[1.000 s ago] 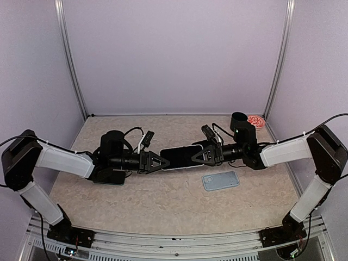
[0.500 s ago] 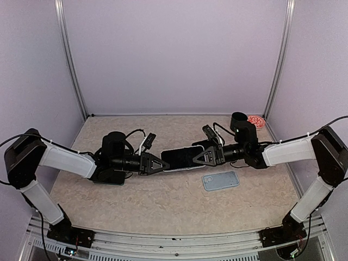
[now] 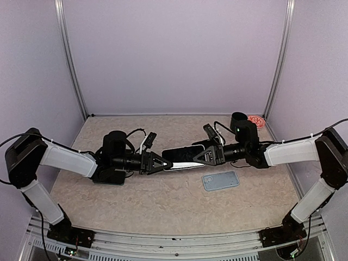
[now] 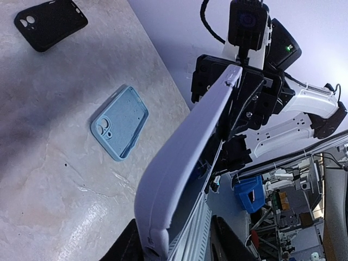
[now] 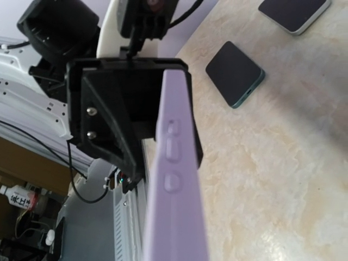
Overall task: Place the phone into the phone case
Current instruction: Press the phone with the phone case, then place the phone with the phone case at the center of the board.
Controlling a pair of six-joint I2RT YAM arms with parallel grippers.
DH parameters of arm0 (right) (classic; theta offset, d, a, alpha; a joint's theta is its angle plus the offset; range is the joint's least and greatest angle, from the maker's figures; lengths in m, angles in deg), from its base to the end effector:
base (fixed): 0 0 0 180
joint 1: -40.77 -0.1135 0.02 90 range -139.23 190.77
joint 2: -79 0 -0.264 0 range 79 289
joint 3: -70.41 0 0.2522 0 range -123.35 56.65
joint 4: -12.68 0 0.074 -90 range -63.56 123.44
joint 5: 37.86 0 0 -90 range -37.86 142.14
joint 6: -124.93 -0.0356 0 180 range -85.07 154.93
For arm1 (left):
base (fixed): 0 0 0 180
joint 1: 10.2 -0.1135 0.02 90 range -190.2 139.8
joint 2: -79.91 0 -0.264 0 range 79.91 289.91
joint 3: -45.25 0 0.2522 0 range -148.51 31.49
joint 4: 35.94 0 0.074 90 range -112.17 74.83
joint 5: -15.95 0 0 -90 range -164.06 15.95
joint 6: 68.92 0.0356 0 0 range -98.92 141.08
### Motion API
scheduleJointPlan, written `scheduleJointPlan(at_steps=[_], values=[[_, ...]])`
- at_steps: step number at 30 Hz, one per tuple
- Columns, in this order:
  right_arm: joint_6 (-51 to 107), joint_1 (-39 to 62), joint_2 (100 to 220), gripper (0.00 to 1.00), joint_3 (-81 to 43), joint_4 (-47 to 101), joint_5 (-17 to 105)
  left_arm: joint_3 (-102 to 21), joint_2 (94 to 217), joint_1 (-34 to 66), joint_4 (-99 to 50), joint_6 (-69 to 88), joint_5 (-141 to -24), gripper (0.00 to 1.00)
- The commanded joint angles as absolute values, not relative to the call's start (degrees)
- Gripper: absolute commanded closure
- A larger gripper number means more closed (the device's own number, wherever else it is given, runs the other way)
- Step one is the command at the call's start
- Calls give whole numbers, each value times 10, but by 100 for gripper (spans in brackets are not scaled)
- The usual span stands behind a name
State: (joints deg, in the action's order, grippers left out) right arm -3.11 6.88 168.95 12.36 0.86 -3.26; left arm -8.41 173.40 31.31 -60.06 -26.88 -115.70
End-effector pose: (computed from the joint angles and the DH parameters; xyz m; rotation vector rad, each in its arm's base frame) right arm 0.2513 0.2041 0.2119 -0.6754 2.0686 1.7068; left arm 0.2289 -0.2342 0.1882 0.4816 2.1114 -1.6718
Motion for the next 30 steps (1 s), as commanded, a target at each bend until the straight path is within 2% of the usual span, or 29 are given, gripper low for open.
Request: scheduleJointPlan(at_steps=[1,5,6,9,10,13,14,15,17,18,30], values=[[-49,72,1672,100,116,-39,-38,-92,1721,304,-598,-261,-1146,56],[-59,78,1668,100,115,-41,-41,-80,1701,289,-591,-256,-1136,50],[-61,79,1668,100,115,-42,-41,-79,1693,285,-586,-254,-1132,45],[-68,82,1668,100,113,-40,-42,-79,1673,275,-563,-237,-1121,39],[-69,83,1669,100,112,-40,-42,-80,1668,273,-553,-231,-1116,33],[-67,84,1671,100,108,-27,-38,-82,1649,266,-527,-215,-1103,30],[-67,85,1672,100,105,-20,-35,-83,1644,264,-518,-210,-1097,16],[-66,86,1674,100,104,-15,-33,-83,1638,262,-509,-206,-1088,11],[-68,87,1676,100,102,-11,-28,-82,1624,257,-493,-199,-1070,9],[-70,88,1678,100,100,-7,-25,-82,1618,254,-486,-196,-1061,2],[-73,91,1741,100,24,84,25,-73,1571,243,-431,-180,-975,1]])
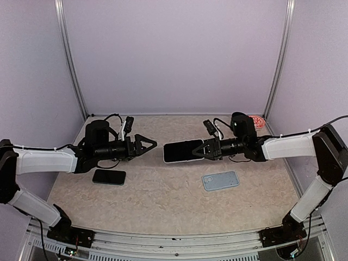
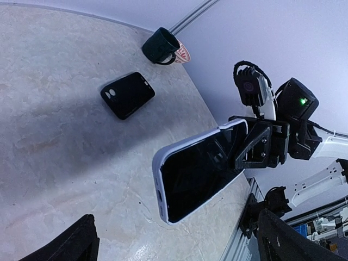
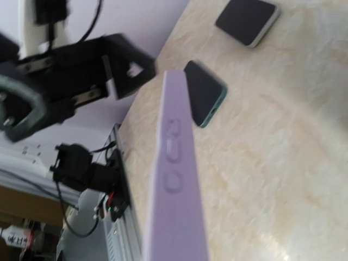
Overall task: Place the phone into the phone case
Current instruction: Place the phone with the phone case at the center of the board.
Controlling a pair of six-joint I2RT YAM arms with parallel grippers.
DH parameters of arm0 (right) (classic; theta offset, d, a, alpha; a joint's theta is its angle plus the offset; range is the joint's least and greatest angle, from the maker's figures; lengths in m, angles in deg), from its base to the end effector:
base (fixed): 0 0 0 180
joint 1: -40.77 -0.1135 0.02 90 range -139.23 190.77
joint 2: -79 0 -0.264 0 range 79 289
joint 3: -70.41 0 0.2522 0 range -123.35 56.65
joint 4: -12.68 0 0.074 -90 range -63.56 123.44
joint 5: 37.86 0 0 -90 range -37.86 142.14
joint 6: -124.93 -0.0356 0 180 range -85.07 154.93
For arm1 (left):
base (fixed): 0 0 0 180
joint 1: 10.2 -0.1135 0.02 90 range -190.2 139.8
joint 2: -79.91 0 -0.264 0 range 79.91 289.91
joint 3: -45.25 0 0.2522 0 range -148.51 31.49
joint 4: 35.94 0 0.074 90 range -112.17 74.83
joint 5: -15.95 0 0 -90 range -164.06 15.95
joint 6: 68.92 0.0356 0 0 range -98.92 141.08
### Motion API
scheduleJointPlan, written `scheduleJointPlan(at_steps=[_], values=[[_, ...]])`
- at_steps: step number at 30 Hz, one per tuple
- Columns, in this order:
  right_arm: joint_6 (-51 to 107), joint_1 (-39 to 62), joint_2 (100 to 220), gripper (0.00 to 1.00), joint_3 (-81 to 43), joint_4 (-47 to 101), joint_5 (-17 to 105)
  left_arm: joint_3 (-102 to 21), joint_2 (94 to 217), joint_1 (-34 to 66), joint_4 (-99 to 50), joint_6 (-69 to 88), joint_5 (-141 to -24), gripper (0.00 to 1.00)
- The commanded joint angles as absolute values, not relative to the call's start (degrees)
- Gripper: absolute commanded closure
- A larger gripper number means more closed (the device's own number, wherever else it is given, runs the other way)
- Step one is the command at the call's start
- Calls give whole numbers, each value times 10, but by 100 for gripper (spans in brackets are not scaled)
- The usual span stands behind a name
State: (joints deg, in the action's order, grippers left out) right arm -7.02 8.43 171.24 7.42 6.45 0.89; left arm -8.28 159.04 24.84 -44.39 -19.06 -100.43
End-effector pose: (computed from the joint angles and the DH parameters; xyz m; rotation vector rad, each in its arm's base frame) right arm 0.2715 0.2048 0.2164 -0.4943 2.1753 1.6624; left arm 0.2356 -0.1845 0.2326 0.2608 2.0467 -1.2927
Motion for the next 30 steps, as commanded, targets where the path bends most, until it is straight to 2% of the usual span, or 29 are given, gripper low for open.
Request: scheduleJointPlan(at_steps=[1,30], values=[[-75,91,1751,100,11,91,25,-72,1571,242,-432,-183,-974,1],[-113,149,2093,100,-398,190,-25,-11,1539,246,-478,-223,-967,1]])
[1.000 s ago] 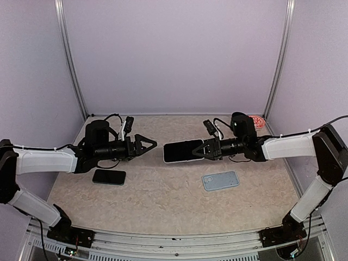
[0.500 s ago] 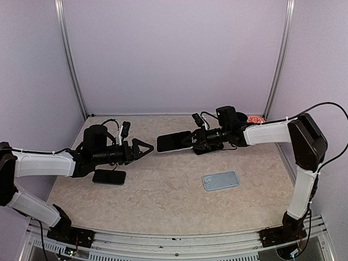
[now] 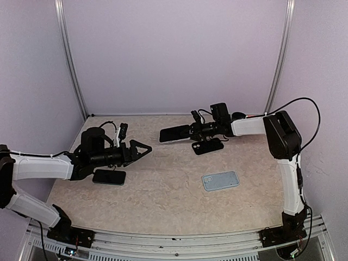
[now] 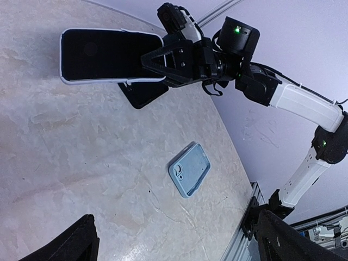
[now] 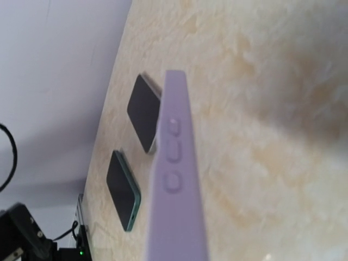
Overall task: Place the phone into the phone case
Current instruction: Place the phone with the phone case at the center of the board.
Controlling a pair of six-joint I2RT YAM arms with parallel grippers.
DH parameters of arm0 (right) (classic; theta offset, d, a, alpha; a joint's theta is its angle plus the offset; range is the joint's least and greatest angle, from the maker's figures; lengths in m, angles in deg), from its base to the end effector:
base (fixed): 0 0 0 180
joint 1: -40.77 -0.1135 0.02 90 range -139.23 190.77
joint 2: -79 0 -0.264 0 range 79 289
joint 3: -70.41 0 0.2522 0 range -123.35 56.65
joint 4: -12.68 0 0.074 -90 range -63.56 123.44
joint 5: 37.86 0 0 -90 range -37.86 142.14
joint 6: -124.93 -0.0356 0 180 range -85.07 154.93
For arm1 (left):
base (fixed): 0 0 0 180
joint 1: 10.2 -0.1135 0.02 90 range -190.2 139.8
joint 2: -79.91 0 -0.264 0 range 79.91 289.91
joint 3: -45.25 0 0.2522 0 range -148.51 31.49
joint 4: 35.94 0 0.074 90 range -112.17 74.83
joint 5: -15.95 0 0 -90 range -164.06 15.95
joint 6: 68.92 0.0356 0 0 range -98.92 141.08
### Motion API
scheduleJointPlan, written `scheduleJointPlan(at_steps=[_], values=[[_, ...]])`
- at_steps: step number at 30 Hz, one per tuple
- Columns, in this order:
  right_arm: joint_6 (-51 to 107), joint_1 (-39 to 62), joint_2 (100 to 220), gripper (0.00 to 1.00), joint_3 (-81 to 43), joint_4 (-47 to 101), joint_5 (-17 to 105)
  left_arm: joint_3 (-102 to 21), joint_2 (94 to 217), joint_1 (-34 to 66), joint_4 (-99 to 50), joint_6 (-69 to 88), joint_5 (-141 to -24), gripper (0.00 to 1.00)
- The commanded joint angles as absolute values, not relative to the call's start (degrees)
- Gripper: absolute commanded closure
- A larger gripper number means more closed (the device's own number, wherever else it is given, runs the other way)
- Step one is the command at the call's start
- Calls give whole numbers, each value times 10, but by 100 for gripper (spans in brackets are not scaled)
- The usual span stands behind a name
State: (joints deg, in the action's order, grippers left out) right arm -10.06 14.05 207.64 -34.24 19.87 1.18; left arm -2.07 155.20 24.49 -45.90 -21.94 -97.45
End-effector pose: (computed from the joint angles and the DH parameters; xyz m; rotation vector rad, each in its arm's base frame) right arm 0.4322 0.2485 0.1672 -0.2419 2.3404 1.6279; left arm 0.2198 -0.1694 0.2176 0.1592 2.0739 -1.2691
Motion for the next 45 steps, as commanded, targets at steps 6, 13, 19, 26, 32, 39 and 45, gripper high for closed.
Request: scheduleJointPlan(at_steps=[6,13,19,26,32,39,45], values=[[-130,159,2146,100,-466,213,-33,-5,1534,247,-481,-227,-964,1],[-148,164,2188,100,-510,214,-44,4,1530,248,-484,-233,-962,1],[-155,168,2207,100,-535,216,-47,11,1521,247,-484,-235,-957,1],[-160,178,2231,100,-547,222,-51,18,1517,247,-486,-239,-955,1],[-162,184,2247,100,-558,223,-53,21,1519,247,-488,-240,-954,1],[-164,190,2261,97,-574,230,-58,23,1523,246,-491,-242,-952,1],[-163,196,2266,92,-574,233,-60,21,1531,246,-497,-247,-953,1]])
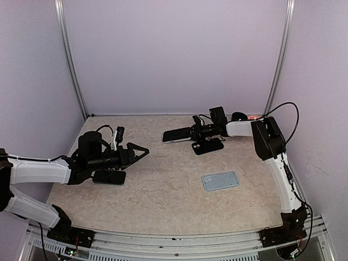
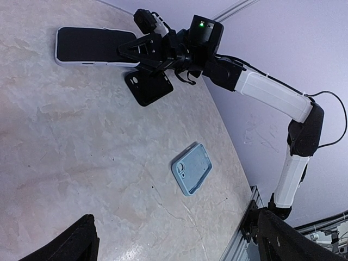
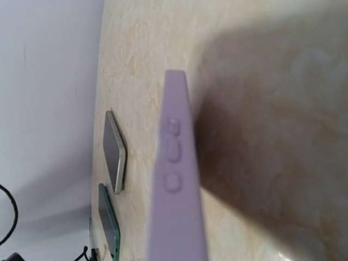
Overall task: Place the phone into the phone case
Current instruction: Place the phone with the phone case at the center of the board.
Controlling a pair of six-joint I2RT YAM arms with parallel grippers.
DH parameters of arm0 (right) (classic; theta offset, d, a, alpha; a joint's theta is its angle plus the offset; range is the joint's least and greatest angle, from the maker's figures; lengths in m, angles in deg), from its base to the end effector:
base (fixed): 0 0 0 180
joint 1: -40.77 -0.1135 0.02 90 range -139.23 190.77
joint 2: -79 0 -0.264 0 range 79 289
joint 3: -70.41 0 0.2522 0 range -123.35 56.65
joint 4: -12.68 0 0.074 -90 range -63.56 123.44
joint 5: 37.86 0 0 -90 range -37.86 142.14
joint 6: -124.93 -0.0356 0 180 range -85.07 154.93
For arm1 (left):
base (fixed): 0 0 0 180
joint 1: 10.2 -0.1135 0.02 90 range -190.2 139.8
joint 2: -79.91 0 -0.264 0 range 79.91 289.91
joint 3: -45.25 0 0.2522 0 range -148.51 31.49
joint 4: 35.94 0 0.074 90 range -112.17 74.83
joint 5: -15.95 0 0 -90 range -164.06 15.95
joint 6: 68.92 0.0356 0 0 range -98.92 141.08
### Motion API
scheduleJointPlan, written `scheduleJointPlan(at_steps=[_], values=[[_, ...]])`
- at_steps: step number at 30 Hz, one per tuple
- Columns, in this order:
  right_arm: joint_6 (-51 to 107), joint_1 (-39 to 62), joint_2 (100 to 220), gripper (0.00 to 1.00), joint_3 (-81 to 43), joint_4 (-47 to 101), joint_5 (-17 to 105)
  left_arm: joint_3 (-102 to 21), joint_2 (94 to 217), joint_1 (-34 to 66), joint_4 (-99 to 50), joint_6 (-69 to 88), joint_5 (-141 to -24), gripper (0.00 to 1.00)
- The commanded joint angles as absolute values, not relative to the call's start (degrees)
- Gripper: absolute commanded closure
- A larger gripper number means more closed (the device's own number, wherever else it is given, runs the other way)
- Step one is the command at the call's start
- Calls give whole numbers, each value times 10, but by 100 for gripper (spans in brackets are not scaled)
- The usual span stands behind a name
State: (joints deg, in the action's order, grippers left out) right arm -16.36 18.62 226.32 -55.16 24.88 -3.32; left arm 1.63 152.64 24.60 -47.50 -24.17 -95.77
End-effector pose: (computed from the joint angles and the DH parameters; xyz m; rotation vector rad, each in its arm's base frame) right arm 0.5026 0.2363 0.1100 -0.0448 2.4153 1.7206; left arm 0.2093 -0.1615 0.2106 0.1005 2.0732 -1.2703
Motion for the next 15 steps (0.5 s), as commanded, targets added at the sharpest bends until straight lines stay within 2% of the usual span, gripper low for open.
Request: scheduleJointPlan(at_steps=[1,15], values=[[-162,197,2266,90,-574,233,-60,19,1534,246,-498,-247,-954,1],[-147,206,2257,68,-568,254,-56,18,1551,246,-515,-259,-961,1]])
